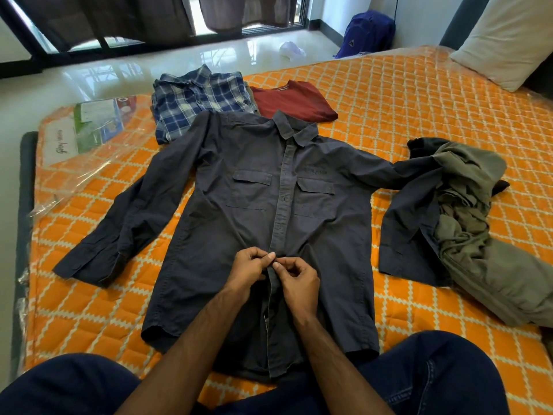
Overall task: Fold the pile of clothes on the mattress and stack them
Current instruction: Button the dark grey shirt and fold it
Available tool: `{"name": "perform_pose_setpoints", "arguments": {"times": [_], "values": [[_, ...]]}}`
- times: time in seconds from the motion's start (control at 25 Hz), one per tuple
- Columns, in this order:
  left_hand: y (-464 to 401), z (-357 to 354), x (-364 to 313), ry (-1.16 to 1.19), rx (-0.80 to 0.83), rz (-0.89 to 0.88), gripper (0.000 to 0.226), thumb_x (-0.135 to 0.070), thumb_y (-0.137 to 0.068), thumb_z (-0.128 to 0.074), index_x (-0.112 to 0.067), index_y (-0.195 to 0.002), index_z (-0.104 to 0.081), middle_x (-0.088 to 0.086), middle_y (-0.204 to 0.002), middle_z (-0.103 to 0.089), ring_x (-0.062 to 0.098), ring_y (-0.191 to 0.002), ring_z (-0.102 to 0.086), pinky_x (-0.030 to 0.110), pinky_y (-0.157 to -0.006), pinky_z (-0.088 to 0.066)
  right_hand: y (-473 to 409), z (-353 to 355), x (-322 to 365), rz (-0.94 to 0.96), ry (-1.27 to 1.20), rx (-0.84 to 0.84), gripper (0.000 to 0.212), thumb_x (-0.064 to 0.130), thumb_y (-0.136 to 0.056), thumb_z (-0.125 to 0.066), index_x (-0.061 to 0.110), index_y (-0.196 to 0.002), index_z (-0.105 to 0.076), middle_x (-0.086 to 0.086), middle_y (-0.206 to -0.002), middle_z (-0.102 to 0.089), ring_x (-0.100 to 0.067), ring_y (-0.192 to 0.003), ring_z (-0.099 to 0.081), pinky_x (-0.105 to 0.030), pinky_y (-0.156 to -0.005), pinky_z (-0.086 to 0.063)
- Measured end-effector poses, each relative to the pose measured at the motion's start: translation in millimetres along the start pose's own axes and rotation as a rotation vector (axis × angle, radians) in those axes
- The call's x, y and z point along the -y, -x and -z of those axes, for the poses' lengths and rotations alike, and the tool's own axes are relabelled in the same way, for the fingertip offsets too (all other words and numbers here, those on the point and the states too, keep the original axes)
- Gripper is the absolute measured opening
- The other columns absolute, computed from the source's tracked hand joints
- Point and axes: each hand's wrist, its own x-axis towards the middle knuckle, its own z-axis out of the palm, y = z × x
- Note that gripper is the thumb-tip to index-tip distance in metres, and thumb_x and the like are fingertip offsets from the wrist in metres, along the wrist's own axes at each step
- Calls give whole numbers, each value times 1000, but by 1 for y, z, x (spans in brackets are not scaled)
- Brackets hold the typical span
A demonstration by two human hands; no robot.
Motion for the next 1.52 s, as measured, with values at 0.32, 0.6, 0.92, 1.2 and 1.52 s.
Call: {"name": "perform_pose_setpoints", "arguments": {"times": [0.32, 0.6, 0.92, 1.2, 1.52], "values": [[4, 13, -7, 28, 157, 52, 12, -14, -98, -63, -4, -93, -68, 10, -87, -73, 23, -86, -71, 38, -81, -59, -11, -5, 9, -141, 15, 20, 10, 16, -92, -69, 19, -85, -75, 5, -81, -75, -4, -78, -70, -24, -75, -58], [-6, 10, -33, -710, 227, -337, 40, -14, -90, -63, -30, -125, -53, -4, -87, -65, 11, -75, -63, 23, -64, -49, -63, 12, 45, 147, 223, -34, 2, 14, -88, -68, 14, -87, -66, 2, -85, -69, -11, -79, -65, -27, -73, -52], [-36, 4, -36, -830, 85, -660, 21, -19, -93, -63, -24, -112, -69, -9, -100, -56, 4, -94, -57, 26, -87, -50, -110, 21, 26, -158, 145, 115, 23, 13, -83, -81, 13, -68, -63, 2, -60, -66, -11, -58, -63, -29, -60, -51], [-64, -26, -45, -940, -73, -497, 11, -24, -88, -72, -22, -96, -65, -5, -96, -58, 13, -89, -60, 33, -82, -52, -105, 21, 14, -265, -288, 149, 7, 6, -85, -77, 6, -81, -71, -13, -78, -70, -24, -73, -64, -33, -71, -55], [-70, -19, -50, -464, -60, -245, 9, -17, -81, -83, -17, -86, -76, 0, -83, -75, 12, -78, -68, 24, -74, -54, -90, 1, 19, -194, -203, -71, 10, 9, -84, -79, 8, -90, -71, -7, -84, -75, -15, -76, -71, -25, -70, -58]]}}
